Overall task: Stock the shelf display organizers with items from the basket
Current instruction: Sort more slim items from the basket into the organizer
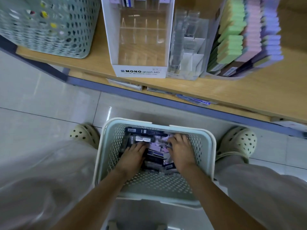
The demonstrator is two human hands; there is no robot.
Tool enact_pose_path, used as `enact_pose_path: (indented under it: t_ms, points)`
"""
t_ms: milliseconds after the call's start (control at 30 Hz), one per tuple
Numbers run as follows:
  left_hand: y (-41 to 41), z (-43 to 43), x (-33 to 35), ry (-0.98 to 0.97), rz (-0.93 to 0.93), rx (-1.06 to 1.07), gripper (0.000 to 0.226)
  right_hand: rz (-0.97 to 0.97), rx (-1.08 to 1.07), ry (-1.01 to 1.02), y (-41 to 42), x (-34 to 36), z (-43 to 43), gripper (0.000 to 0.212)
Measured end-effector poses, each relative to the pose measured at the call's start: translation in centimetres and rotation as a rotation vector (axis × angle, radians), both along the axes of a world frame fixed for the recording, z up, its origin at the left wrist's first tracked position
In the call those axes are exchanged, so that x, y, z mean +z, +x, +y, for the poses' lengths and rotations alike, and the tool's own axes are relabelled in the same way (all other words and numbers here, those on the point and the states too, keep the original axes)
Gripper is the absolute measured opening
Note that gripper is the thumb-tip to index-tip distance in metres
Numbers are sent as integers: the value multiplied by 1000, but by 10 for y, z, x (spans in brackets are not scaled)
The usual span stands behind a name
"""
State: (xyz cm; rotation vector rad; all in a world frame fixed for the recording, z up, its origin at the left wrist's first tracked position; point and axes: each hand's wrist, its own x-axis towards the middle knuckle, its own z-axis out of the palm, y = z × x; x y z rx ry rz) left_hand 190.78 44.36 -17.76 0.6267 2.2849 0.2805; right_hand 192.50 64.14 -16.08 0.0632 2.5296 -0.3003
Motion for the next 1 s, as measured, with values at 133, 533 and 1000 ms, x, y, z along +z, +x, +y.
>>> enact_pose_path:
  t_ms: [133,533,1000]
  points:
    - [-2,6,3,-13,25,-7,50,44,-117,-61,2,5,2,41]
    - [-9,16,3,-97,54,112,36,127,-390,-311,2,37,2,21]
    - [22,47,95,856,-137,946,4,-9,-923,-1083,13,109,-20,11]
